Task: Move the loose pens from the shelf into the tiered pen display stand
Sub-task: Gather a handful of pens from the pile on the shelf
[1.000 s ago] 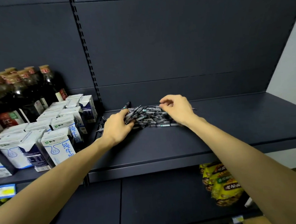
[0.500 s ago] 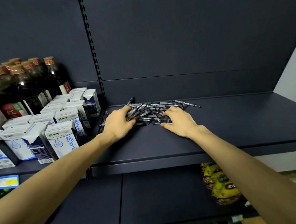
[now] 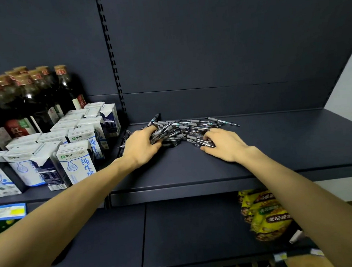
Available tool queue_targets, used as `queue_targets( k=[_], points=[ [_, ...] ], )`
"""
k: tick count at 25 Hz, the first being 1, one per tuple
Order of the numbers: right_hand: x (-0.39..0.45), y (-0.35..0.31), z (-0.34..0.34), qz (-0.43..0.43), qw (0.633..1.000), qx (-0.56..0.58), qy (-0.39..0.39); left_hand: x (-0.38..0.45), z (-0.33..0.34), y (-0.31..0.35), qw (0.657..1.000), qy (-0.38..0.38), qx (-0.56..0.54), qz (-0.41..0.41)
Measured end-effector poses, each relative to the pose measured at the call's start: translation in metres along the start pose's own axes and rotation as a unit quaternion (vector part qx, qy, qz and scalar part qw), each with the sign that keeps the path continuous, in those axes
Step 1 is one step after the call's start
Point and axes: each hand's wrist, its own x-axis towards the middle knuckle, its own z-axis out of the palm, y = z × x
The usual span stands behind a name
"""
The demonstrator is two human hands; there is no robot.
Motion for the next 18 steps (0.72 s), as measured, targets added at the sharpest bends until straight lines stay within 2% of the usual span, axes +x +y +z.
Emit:
queue_targets(
  k=[7, 13, 18],
  points=[
    [-0.014, -0.001, -0.002, -0.039, 0.982, -0.184, 0.005, 0.001, 0.004, 0.012, 1.0, -0.002, 0.0, 0.014],
    [-0.011, 0.0, -0.013, -0.016, 0.984, -0.179, -0.008, 0.005, 0.011, 0.018, 1.0, -0.009, 0.01, 0.028],
    [-0.009, 0.001, -0.008, -0.002, 0.983, -0.181, 0.009, 0.008, 0.009, 0.023, 1.0, 0.017, -0.009, -0.006]
  ],
)
